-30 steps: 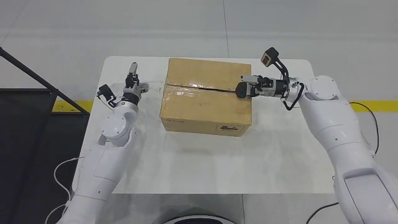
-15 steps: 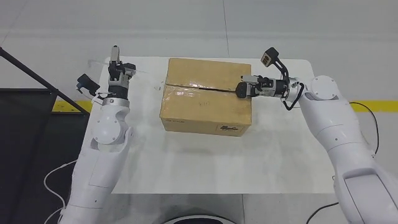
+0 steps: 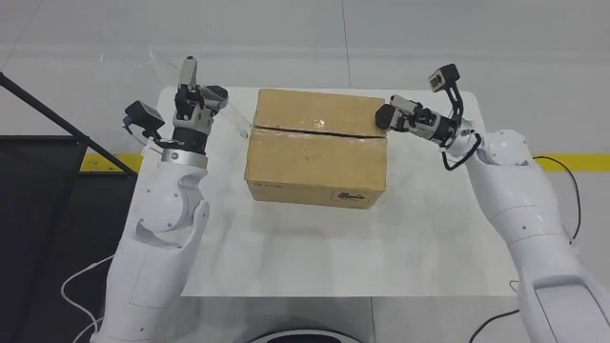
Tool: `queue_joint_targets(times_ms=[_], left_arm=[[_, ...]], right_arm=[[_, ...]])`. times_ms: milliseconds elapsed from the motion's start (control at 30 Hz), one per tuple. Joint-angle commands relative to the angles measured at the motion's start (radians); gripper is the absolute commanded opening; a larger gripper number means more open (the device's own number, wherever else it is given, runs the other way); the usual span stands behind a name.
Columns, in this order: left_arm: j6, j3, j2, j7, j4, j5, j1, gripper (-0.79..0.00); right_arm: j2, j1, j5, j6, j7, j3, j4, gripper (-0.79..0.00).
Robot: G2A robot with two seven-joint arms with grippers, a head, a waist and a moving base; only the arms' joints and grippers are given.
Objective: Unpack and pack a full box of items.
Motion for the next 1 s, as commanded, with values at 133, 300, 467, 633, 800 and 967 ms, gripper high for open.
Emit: queue_joint_targets(times_ms=[133,300,467,633,800,967], left_arm=[[0.024,0.035,-0.007,-0.022,-0.032,-0.015,-0.014,0.0],[0.056,0.063,-0.013,-0.021,-0.039,0.0,-0.035,0.0],[0.075,0.094,-0.019,-0.014,-0.033,0.039,-0.055,0.0],[0.087,0.136,-0.027,0.003,-0.02,0.077,-0.073,0.0],[0.092,0.182,-0.038,0.042,-0.003,0.111,-0.095,0.0],[0.106,0.237,-0.051,0.079,0.028,0.152,-0.125,0.0]], right_arm=[[0.038,-0.11,-0.034,0.035,-0.06,0.091,-0.142,0.0],[0.054,-0.159,-0.046,0.069,-0.069,0.132,-0.205,0.0],[0.061,-0.18,-0.044,0.075,-0.062,0.153,-0.223,0.0],[0.063,-0.188,-0.035,0.074,-0.053,0.164,-0.218,0.0],[0.065,-0.194,-0.029,0.069,-0.044,0.172,-0.211,0.0],[0.068,-0.204,-0.023,0.062,-0.035,0.183,-0.207,0.0]])
